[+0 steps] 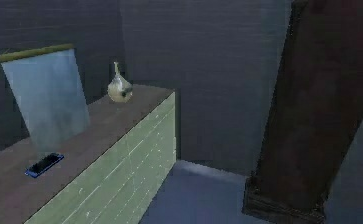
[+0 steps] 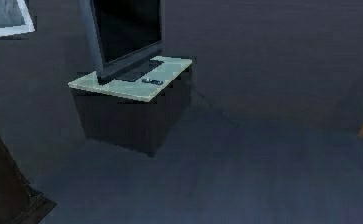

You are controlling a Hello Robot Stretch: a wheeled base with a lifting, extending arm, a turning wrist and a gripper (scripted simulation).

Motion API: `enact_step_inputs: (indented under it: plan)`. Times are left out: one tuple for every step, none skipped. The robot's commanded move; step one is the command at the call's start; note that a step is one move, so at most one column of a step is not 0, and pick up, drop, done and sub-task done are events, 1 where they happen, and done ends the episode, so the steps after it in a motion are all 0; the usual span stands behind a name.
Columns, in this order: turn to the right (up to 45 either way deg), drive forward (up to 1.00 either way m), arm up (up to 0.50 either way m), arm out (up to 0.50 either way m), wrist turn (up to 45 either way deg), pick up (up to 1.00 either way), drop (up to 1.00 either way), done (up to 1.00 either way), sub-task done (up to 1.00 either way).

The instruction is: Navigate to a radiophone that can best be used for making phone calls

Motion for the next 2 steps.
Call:
enact_step_inputs:
  plan:
    - [-36.0, 0.00, 0.00, 0.00, 0.0, 0.00, 0.00, 0.00, 0.00]
    - [0.0, 0.00, 0.00, 0.00, 0.0, 0.00, 0.00, 1.00, 0.00]
